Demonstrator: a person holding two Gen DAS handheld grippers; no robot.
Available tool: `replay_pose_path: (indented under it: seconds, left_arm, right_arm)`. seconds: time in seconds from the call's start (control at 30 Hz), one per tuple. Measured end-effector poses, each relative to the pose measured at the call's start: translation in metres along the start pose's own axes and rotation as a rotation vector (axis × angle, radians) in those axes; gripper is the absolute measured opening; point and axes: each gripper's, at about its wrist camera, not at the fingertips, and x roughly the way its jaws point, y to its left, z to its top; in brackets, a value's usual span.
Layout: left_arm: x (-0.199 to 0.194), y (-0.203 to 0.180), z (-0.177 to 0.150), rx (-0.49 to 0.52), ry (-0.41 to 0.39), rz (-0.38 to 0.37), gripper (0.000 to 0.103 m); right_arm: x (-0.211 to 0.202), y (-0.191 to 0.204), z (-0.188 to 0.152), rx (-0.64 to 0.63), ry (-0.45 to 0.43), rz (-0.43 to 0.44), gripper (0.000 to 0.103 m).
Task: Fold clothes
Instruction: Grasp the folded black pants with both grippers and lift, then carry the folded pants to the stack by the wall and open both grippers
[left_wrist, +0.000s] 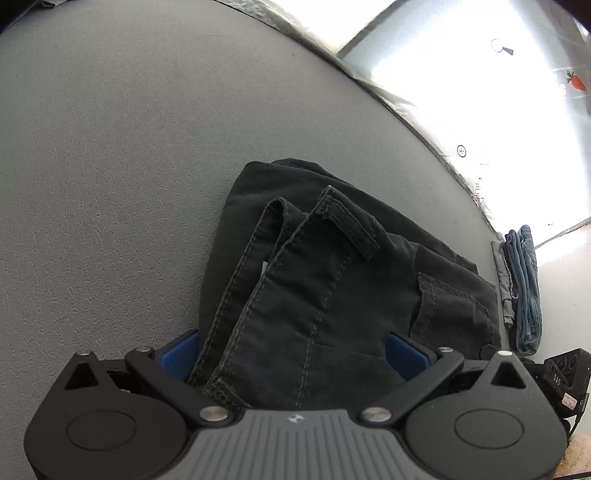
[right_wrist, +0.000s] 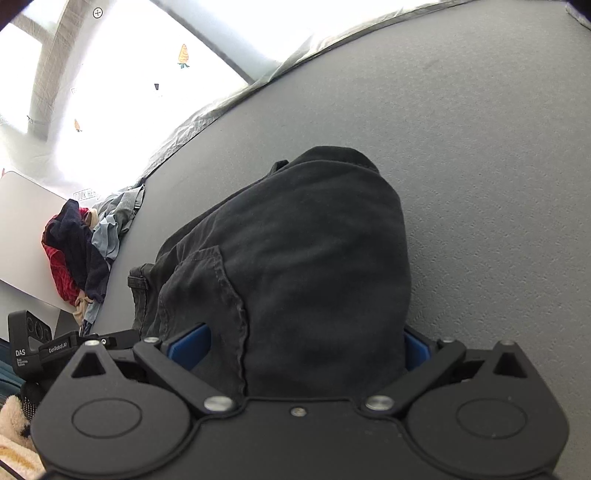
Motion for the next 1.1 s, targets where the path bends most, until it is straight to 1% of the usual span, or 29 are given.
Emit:
replay_pose_path:
  seconds: [0.1, 0.17, 0.23, 0.27, 0.3, 0.37, 0.43, 0.47, 0.5, 0.57, 0.6, 0.63, 0.7, 0.8, 0.9, 0.97, 1.03, 1.1]
  left_arm:
    - [-0.001, 0.003, 0.002, -0.027, 0.021, -0.039, 0.102]
    - [-0.001, 0.004, 0.004, -0.046, 0.035, -0.066, 0.102]
    - [-0.001, 0.004, 0.004, -0.067, 0.035, -0.080, 0.102]
    - [-0.001, 0.001, 0.003, -0.088, 0.024, -0.062, 0.102]
    - [-0.001, -0.006, 0.002, -0.085, 0.014, -0.031, 0.100]
    - [-0.001, -0.034, -0.002, 0.024, 0.002, 0.084, 0.096]
    - [0.000, -0.060, -0.008, 0.139, -0.004, 0.203, 0.077]
    - [-0.002, -0.065, -0.010, 0.164, -0.012, 0.206, 0.076]
    - [-0.006, -0.067, -0.010, 0.170, -0.022, 0.196, 0.066]
    - [-0.013, -0.069, -0.010, 0.175, -0.040, 0.172, 0.056]
    - [-0.016, -0.067, -0.008, 0.158, -0.046, 0.154, 0.052]
    - [-0.019, -0.066, -0.007, 0.144, -0.050, 0.136, 0.044]
    - [-0.022, -0.076, -0.006, 0.159, -0.064, 0.101, 0.036]
    - [-0.025, -0.101, -0.005, 0.204, -0.090, 0.043, 0.036]
    - [-0.019, -0.140, -0.004, 0.288, -0.122, 0.004, 0.036]
    - [-0.015, -0.165, 0.000, 0.323, -0.140, -0.029, 0.036]
    - [-0.012, -0.188, 0.006, 0.348, -0.153, -0.077, 0.036]
    - [-0.009, -0.220, 0.015, 0.393, -0.163, -0.141, 0.036]
  right_arm:
    - [0.001, -0.018, 0.001, 0.169, -0.025, 0.110, 0.103]
    - [0.005, -0.037, -0.002, 0.307, -0.016, 0.235, 0.103]
    - [0.006, -0.042, -0.003, 0.342, -0.016, 0.287, 0.103]
    - [0.006, -0.041, -0.004, 0.330, -0.014, 0.290, 0.102]
    - [0.006, -0.037, -0.006, 0.315, -0.011, 0.283, 0.095]
    - [0.007, -0.030, -0.010, 0.286, -0.013, 0.262, 0.088]
    - [0.003, -0.026, -0.012, 0.278, -0.025, 0.234, 0.074]
    - [-0.001, -0.027, -0.014, 0.290, -0.036, 0.200, 0.048]
    - [-0.004, -0.029, -0.017, 0.309, -0.047, 0.185, 0.038]
    - [-0.012, -0.031, -0.023, 0.343, -0.072, 0.193, 0.034]
    - [-0.016, -0.029, -0.023, 0.336, -0.080, 0.192, 0.032]
    - [-0.021, -0.026, -0.023, 0.325, -0.088, 0.193, 0.031]
    - [-0.033, -0.020, -0.021, 0.313, -0.124, 0.208, 0.028]
    - [-0.055, -0.012, -0.018, 0.295, -0.183, 0.235, 0.027]
    - [-0.082, -0.006, -0.016, 0.286, -0.258, 0.258, 0.027]
    - [-0.100, -0.005, -0.015, 0.284, -0.310, 0.271, 0.027]
    - [-0.124, -0.007, -0.015, 0.287, -0.374, 0.283, 0.027]
    - [-0.149, -0.013, -0.016, 0.296, -0.439, 0.293, 0.027]
